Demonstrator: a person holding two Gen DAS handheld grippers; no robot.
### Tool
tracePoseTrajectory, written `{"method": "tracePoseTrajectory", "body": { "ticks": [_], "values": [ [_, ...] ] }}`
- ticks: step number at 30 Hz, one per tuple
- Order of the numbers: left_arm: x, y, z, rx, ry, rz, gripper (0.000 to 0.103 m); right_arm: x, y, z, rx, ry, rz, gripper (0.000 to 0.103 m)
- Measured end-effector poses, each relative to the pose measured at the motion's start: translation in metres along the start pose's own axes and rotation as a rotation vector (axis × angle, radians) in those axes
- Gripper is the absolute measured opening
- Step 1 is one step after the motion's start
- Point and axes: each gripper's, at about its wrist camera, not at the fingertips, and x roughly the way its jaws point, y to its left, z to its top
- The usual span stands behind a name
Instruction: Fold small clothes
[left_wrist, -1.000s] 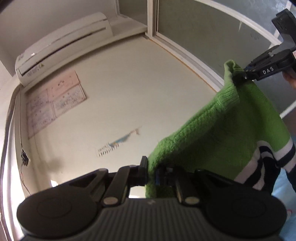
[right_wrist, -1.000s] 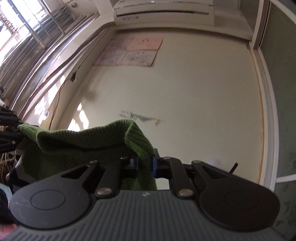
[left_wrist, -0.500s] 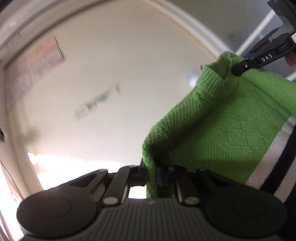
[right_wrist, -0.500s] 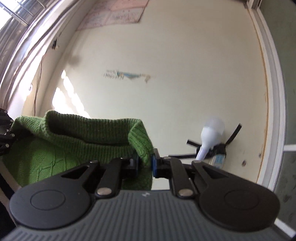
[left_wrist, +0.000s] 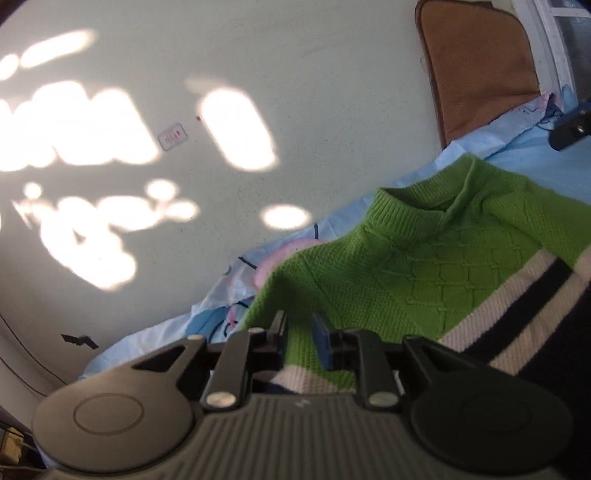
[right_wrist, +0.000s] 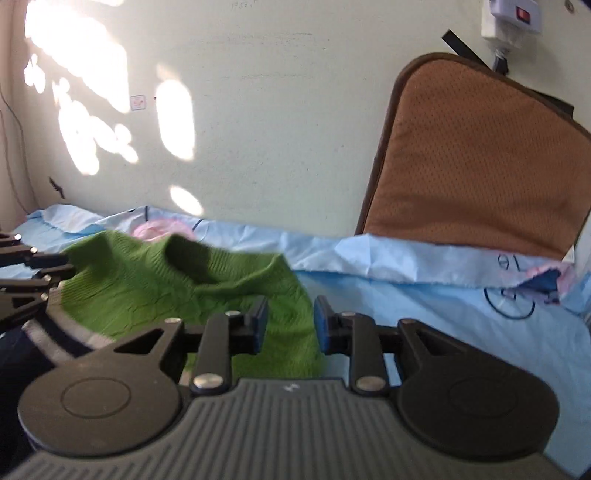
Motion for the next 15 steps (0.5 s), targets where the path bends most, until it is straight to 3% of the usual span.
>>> {"method": "tracePoseTrajectory", "body": {
  "ticks": [3,5,6,9,12,15],
  "values": [
    [-0.058,0.025,0.006,-0.043,-0.097,-0.021,0.022,-0.047,-0.01,-0.026,0.09,0.054,0.122,0.04],
    [-0.091,0.032,-0.002,-0.098,-0.142,-0.061,0.035,-0.075,-0.01,-0.048,0.139,0.087,0.204,0.043],
    [-0.105,0.033,-0.007,-0.121,-0.159,-0.087,0.037,-0.084,-0.008,-0.063,0.174,0.114,0.243,0.044],
    [-0.135,0.023,-0.025,-0.152,-0.187,-0.135,0.04,-0.097,-0.005,-0.094,0.228,0.165,0.235,0.045],
    [-0.154,0.002,-0.045,-0.171,-0.185,-0.123,0.045,-0.091,0.0,-0.118,0.303,0.219,0.23,0.046],
    [-0.166,-0.01,-0.063,-0.239,-0.158,-0.139,0.046,-0.085,0.011,-0.124,0.322,0.195,0.244,0.044]
  ]
}}
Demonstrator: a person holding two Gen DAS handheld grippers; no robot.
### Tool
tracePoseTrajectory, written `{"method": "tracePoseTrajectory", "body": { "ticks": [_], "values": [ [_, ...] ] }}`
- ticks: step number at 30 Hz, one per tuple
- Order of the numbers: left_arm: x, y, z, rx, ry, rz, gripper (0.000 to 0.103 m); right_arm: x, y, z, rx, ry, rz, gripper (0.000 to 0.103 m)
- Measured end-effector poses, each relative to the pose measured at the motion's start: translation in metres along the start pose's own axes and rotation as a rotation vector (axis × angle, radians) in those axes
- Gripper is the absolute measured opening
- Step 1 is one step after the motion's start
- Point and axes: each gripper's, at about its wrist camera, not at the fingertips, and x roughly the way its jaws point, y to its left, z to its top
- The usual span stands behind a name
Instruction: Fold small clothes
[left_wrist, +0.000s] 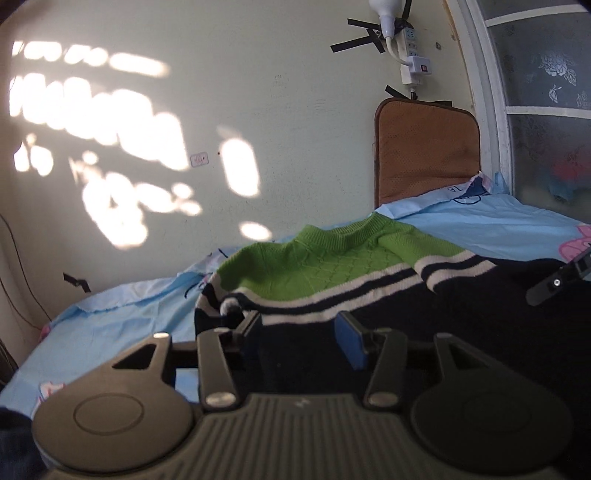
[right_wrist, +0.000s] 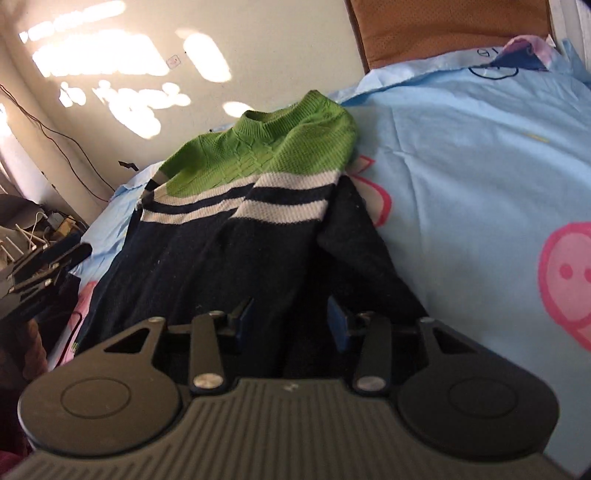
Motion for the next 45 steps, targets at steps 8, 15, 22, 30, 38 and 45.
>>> {"method": "tracePoseTrajectory", "body": {
  "ticks": [8,15,22,30,38,45],
  "values": [
    [-0.019,0.019,-0.011,-0.084,0.018,0.116,0.053,-0.048,0.009,0.042,-0.088,-0.19,-0.023,0.005],
    [-0.014,0.056,-0.017,-0.166,0.066,0.25,0.055,-0.093,-0.055,0.128,-0.244,-0.397,-0.524,0.005],
    [-0.011,0.073,-0.031,-0.24,0.139,0.271,0.06,-0.047,-0.13,0.158,-0.172,-0.327,-0.802,0.015],
    [-0.019,0.094,-0.05,-0.432,0.26,0.101,0.072,-0.02,-0.025,0.123,-0.097,-0.181,-0.152,0.016],
    [-0.081,0.113,-0.058,-0.575,0.088,0.079,0.074,0.044,0.179,0.041,-0.567,0.078,0.244,0.03],
    [-0.12,0.129,-0.07,-0.599,-0.048,0.043,0.074,0.084,0.257,-0.051,-0.892,0.234,0.305,0.054]
  ]
}}
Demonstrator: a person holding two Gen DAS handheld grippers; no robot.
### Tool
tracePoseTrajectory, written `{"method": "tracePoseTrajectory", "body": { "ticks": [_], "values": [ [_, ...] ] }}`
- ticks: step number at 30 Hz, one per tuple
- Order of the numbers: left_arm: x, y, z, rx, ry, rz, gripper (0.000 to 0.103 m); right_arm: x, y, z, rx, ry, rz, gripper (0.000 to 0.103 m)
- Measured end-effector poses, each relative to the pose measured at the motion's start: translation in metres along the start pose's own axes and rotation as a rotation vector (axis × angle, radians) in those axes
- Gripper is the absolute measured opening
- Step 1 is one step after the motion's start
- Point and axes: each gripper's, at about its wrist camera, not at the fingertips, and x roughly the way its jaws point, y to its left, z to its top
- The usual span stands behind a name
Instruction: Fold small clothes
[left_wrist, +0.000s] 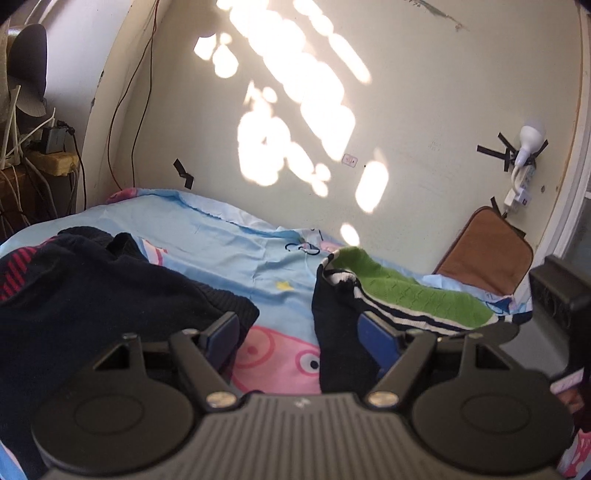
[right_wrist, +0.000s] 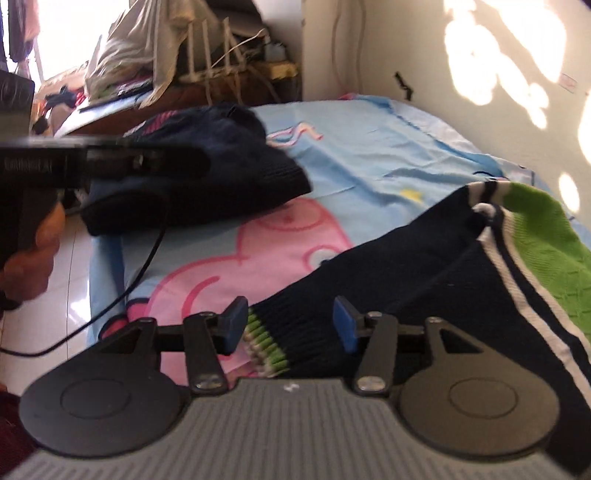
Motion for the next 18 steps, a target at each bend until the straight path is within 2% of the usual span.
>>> {"method": "tracePoseTrajectory", "body": {
  "ticks": [3,4,5,6,7,8,11,13,15,18],
  "values": [
    [-0.004,0.006,-0.003,-0.007,-0.017,-0.035,0.071,0.02,0.016,-0.005,-0.077,0.062,-0.037,0.055],
    [-0.003,0.007,-0.003,-0.01,-0.02,-0.04,0.07,0.024,0.015,-0.006,-0.076,0.06,-0.044,0.052],
    [-0.003,0.01,-0.004,-0.016,-0.025,-0.047,0.064,0.025,0.013,-0.005,-0.062,0.05,-0.037,0.045],
    [-0.003,0.012,-0.004,-0.025,-0.029,-0.053,0.061,0.028,0.012,0.001,-0.047,0.05,-0.038,0.023],
    [-0.005,0.016,-0.003,-0.037,-0.038,-0.058,0.059,0.028,0.009,0.007,-0.025,0.053,-0.041,0.016],
    [-0.007,0.02,-0.003,-0.047,-0.049,-0.06,0.058,0.028,0.004,0.017,0.017,0.036,-0.034,0.015],
    [-0.017,0.032,0.0,-0.081,-0.095,-0.059,0.058,0.009,-0.011,0.055,0.118,-0.093,-0.012,0.015],
    [-0.021,0.039,0.001,-0.099,-0.113,-0.054,0.058,-0.011,-0.025,0.089,0.196,-0.192,0.034,0.015],
    [-0.019,0.04,0.005,-0.126,-0.107,-0.046,0.058,-0.031,-0.035,0.125,0.23,-0.277,0.061,0.015],
    [-0.011,0.031,0.012,-0.109,-0.093,-0.041,0.058,-0.057,-0.046,0.182,0.251,-0.371,0.042,0.015]
  ]
}}
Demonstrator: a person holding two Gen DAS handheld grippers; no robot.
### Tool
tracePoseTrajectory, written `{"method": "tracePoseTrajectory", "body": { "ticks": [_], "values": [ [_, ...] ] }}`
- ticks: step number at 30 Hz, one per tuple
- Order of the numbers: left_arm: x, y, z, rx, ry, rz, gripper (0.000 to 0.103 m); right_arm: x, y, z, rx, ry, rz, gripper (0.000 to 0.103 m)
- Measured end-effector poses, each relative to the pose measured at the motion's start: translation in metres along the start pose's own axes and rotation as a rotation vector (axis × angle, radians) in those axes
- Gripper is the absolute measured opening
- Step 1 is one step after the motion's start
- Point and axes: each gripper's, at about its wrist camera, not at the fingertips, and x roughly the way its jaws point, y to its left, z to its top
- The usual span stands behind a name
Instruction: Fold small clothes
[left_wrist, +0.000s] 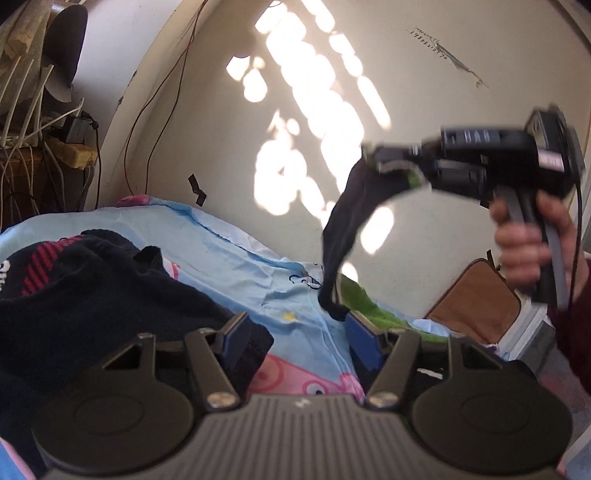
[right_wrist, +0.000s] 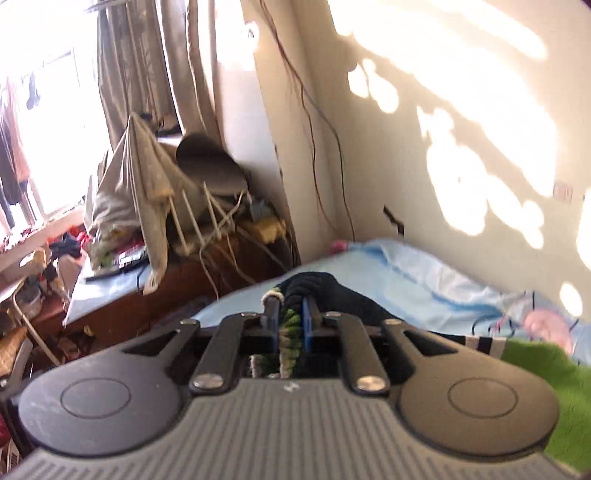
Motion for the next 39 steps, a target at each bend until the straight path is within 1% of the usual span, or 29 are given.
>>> {"method": "tracePoseTrajectory", "body": {
  "ticks": [3,4,6,8,11,15,18,20,21,22,24,25,27,28,29,30,32,34,36,37,39],
  "values": [
    [0.01,-0.02,0.002,0.055,0.007,-0.024,0.059,-0.016,-0.01,0.048,0.021,-0.12,-0.036,0.015],
    [0.013,-0.027,0.002,0.079,0.012,-0.032,0.06,-0.024,-0.016,0.056,0.026,-0.149,-0.05,0.015],
    [0.022,-0.041,-0.001,0.122,0.027,-0.051,0.061,-0.044,-0.043,0.06,0.083,-0.195,-0.069,0.015],
    [0.034,-0.053,-0.003,0.156,0.053,-0.075,0.062,-0.064,-0.074,0.049,0.15,-0.201,-0.088,0.016],
    [0.054,-0.068,-0.003,0.19,0.091,-0.098,0.062,-0.09,-0.126,0.015,0.269,-0.185,-0.153,0.016],
    [0.081,-0.086,-0.001,0.238,0.115,-0.115,0.063,-0.141,-0.203,-0.051,0.472,-0.176,-0.27,0.016],
    [0.108,-0.103,0.003,0.29,0.138,-0.102,0.065,-0.178,-0.257,-0.106,0.618,-0.177,-0.344,0.016],
    [0.13,-0.112,0.009,0.317,0.156,-0.088,0.065,-0.192,-0.286,-0.14,0.721,-0.166,-0.365,0.022],
    [0.143,-0.116,0.012,0.329,0.165,-0.086,0.065,-0.195,-0.3,-0.159,0.782,-0.152,-0.385,0.029],
    [0.157,-0.122,0.015,0.341,0.171,-0.079,0.067,-0.199,-0.309,-0.173,0.817,-0.143,-0.412,0.042],
    [0.187,-0.131,0.022,0.365,0.184,-0.056,0.071,-0.215,-0.327,-0.199,0.89,-0.138,-0.516,0.063],
    [0.205,-0.134,0.027,0.378,0.195,-0.046,0.072,-0.226,-0.333,-0.208,0.914,-0.163,-0.541,0.063],
    [0.246,-0.14,0.033,0.405,0.217,-0.001,0.079,-0.256,-0.348,-0.225,0.958,-0.243,-0.529,0.062],
    [0.264,-0.14,0.033,0.414,0.231,0.024,0.085,-0.265,-0.351,-0.226,0.962,-0.276,-0.519,0.062],
    [0.287,-0.139,0.032,0.427,0.255,0.056,0.086,-0.27,-0.353,-0.224,0.952,-0.289,-0.51,0.062],
    [0.307,-0.136,0.031,0.429,0.279,0.077,0.086,-0.269,-0.353,-0.218,0.932,-0.283,-0.506,0.062],
    [0.341,-0.127,0.025,0.406,0.341,0.1,0.086,-0.256,-0.353,-0.201,0.856,-0.228,-0.498,0.062],
    [0.366,-0.115,0.018,0.344,0.394,0.116,0.086,-0.23,-0.353,-0.185,0.759,-0.155,-0.469,0.062],
    [0.379,-0.106,0.012,0.283,0.433,0.099,0.083,-0.197,-0.357,-0.173,0.677,-0.075,-0.441,0.062],
    [0.382,-0.103,0.009,0.265,0.441,0.085,0.079,-0.178,-0.359,-0.168,0.65,-0.038,-0.436,0.062],
    [0.387,-0.105,0.004,0.257,0.444,0.057,0.073,-0.14,-0.369,-0.165,0.615,0.037,-0.431,0.062]
  ]
}}
